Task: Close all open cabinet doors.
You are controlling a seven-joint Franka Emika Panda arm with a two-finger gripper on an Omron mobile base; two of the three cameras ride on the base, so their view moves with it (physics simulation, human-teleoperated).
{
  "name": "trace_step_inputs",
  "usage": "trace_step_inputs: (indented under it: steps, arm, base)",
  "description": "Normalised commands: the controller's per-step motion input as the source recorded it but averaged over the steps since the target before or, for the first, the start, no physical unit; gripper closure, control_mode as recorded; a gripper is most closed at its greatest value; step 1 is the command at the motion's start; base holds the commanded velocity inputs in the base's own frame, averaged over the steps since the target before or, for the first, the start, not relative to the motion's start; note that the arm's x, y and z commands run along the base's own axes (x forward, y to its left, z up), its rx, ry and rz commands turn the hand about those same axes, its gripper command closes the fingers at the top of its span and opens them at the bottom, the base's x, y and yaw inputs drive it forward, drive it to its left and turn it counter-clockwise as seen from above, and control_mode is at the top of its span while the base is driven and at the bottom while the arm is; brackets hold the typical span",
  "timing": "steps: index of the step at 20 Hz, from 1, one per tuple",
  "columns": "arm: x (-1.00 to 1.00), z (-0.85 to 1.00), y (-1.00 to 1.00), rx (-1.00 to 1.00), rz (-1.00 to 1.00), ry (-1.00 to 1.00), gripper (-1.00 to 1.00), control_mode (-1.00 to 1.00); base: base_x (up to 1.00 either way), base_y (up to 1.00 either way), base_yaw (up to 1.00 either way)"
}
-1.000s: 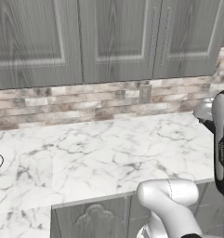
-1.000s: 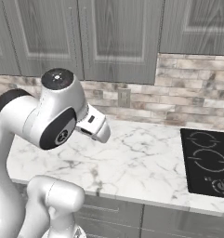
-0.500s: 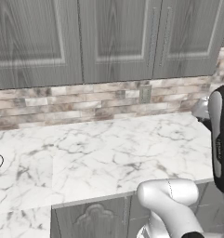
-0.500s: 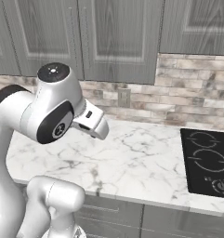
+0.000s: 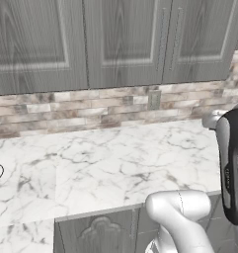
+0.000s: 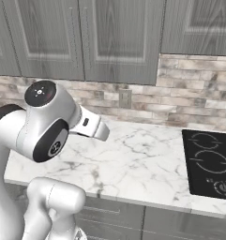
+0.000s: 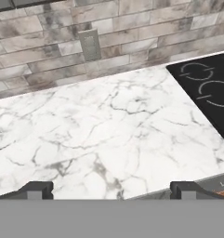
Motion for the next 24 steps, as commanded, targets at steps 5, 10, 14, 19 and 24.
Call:
trace_step_inputs:
  steps: [5,10,14,19,24]
  arm:
    - [0.00,0.00,0.00,0.00,0.00,0.00,-1.00,-1.00]
    - [0.00,0.00,0.00,0.00,0.00,0.00,-1.00,-1.00]
    - [0.00,0.00,0.00,0.00,0.00,0.00,-1.00,-1.00]
    - [-0.21,-0.17,0.00,-0.01,0.00,0.03,-1.00,1.00]
    - [0.00,0.00,0.00,0.00,0.00,0.00,-1.00,1.00]
  base:
    - [0.00,0.00,0.00]
    - [0.00,0.00,0.00]
    - [0.00,0.00,0.00]
    - [-0.33,-0.12,0.00]
    - [-0.51,-0.85,0.00]
